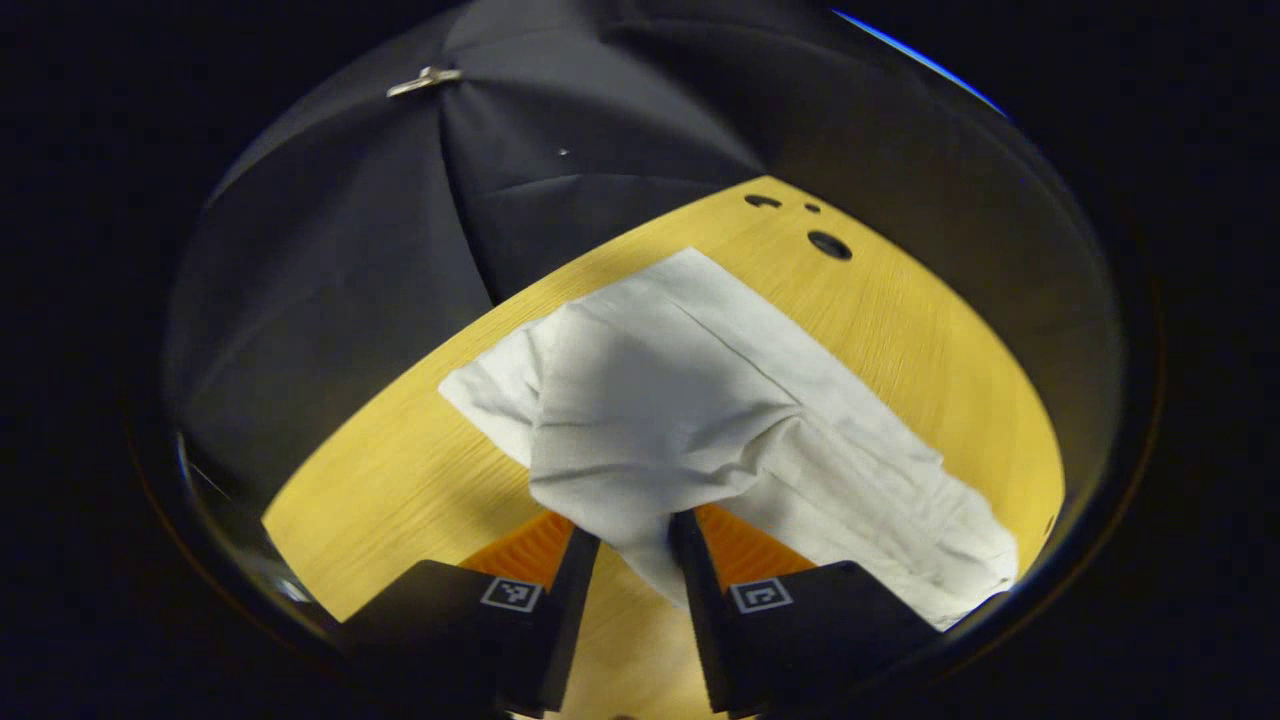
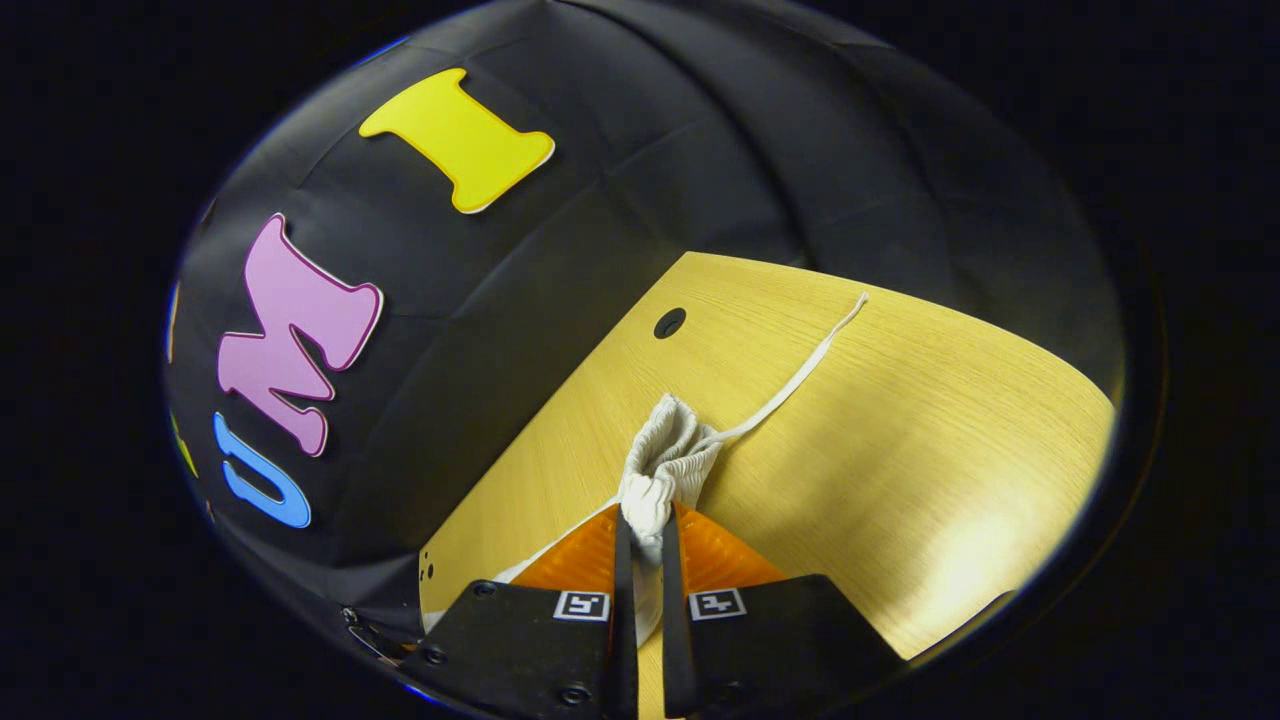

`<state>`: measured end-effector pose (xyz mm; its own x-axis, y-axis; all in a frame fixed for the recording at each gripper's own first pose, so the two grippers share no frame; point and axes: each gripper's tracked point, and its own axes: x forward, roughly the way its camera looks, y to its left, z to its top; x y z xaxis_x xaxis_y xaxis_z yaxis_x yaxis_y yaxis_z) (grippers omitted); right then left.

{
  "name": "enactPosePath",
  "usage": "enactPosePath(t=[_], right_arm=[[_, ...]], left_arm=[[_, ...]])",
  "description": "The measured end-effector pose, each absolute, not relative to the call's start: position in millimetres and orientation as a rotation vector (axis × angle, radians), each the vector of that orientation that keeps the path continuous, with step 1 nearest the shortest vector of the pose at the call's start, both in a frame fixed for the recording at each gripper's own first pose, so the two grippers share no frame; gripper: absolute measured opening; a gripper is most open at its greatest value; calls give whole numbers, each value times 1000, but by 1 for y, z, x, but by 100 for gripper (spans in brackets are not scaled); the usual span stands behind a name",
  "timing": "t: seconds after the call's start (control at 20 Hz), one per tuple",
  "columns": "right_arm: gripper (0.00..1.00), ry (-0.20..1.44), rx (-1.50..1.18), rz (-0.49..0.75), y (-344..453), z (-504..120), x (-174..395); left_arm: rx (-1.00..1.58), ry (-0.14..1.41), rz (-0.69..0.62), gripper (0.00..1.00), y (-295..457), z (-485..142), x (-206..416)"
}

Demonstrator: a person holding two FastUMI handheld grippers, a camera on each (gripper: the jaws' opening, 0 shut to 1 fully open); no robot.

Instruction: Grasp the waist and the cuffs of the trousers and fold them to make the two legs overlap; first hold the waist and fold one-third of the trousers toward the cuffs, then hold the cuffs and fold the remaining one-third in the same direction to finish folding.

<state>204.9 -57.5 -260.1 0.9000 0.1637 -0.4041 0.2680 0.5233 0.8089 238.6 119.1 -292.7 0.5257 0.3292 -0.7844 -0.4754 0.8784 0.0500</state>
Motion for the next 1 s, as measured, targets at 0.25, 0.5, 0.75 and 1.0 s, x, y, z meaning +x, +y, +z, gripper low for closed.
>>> enactPosePath(t=[0.25,0.5,0.75,1.0], right_arm=[[14,445,1010,-47,-58,-247,200],[14,390,955,-12,-67,-217,194],[14,344,812,96,-50,-173,188],[14,323,615,257,6,-135,177]], left_arm=[[-364,894,425,10,105,-294,238],[-650,855,337,7,78,-305,237],[-704,839,290,8,56,-318,233],[-738,816,296,8,59,-312,235]])
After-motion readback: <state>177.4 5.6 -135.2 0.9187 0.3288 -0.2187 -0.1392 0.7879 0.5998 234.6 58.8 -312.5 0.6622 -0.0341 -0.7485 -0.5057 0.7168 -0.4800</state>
